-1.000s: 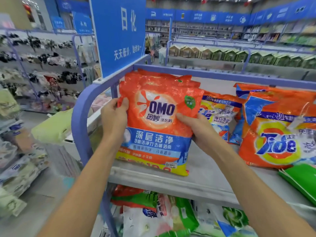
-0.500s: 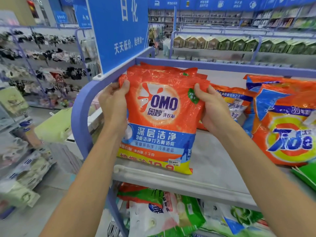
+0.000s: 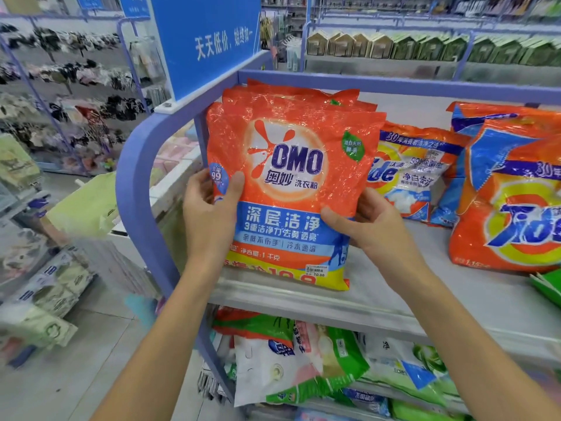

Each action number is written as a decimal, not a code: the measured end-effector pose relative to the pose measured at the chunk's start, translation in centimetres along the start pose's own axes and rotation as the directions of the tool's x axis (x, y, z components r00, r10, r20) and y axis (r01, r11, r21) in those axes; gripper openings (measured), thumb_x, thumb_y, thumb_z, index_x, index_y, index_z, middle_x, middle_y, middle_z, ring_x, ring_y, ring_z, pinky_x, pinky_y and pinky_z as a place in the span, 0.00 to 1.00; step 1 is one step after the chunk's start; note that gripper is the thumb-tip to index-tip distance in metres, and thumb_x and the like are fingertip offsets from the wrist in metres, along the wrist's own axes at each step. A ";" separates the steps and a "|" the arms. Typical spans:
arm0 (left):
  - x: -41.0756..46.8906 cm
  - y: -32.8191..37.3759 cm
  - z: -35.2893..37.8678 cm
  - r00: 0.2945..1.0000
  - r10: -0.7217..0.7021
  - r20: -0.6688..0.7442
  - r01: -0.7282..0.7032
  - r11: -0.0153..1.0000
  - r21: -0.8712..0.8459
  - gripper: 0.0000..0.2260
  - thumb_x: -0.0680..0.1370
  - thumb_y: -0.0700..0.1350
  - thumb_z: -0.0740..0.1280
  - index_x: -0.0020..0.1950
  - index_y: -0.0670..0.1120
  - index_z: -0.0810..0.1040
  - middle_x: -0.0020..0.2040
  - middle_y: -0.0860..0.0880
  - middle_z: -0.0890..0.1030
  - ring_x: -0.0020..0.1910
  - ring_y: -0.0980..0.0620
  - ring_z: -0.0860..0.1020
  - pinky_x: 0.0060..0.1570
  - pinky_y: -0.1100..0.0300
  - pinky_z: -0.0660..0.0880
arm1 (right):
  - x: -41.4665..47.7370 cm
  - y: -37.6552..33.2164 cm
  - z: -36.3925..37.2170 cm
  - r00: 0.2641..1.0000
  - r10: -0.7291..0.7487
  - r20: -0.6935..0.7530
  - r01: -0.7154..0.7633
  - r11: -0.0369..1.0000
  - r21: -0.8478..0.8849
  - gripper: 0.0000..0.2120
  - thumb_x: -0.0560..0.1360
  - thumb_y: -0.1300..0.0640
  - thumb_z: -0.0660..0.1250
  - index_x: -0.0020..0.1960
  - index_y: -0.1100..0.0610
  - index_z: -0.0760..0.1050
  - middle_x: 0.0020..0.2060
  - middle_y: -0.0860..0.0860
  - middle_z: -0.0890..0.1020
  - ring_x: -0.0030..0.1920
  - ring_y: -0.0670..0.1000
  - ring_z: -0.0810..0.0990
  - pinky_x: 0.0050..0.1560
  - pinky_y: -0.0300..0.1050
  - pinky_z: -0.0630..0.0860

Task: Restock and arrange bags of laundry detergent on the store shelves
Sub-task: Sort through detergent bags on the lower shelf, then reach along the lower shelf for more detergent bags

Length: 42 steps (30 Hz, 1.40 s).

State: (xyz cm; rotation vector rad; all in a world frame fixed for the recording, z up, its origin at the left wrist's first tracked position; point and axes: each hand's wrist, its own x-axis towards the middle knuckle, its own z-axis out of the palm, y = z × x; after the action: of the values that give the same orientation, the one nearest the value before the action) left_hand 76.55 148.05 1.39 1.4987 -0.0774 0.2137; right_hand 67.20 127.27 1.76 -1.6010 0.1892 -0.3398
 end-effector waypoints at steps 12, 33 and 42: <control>-2.0 -2.0 -1.0 0.982 0.066 0.178 -0.094 0.984 0.154 0.26 0.78 0.59 0.71 0.71 0.53 0.66 0.64 0.55 0.80 0.60 0.57 0.81 0.60 0.50 0.79 | -2.1 1.9 1.9 0.989 -0.058 -0.137 0.040 0.990 -0.133 0.19 0.76 0.52 0.75 0.64 0.55 0.75 0.54 0.44 0.85 0.46 0.43 0.86 0.40 0.36 0.81; -24.2 -17.6 -3.2 0.910 -0.410 -0.064 0.368 0.728 0.579 0.23 0.80 0.57 0.68 0.66 0.43 0.73 0.59 0.47 0.79 0.55 0.48 0.77 0.58 0.51 0.73 | -14.0 17.8 -4.4 0.974 0.187 -0.130 -0.228 0.786 -0.574 0.18 0.80 0.50 0.69 0.67 0.56 0.75 0.59 0.55 0.79 0.61 0.57 0.78 0.52 0.43 0.70; -23.6 -23.8 -1.3 0.522 -0.850 -0.071 0.808 0.466 0.361 0.38 0.69 0.77 0.61 0.58 0.45 0.79 0.45 0.43 0.83 0.47 0.39 0.85 0.53 0.43 0.81 | -7.9 25.0 -1.8 0.965 0.227 -0.129 -0.218 0.428 -0.877 0.31 0.78 0.35 0.63 0.64 0.62 0.71 0.58 0.60 0.80 0.58 0.61 0.80 0.55 0.51 0.77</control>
State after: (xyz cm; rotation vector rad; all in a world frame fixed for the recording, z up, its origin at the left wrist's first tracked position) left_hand 57.79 145.74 -26.33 1.7366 0.6496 -0.7207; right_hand 61.28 126.56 -23.87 -2.6046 0.6629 0.0237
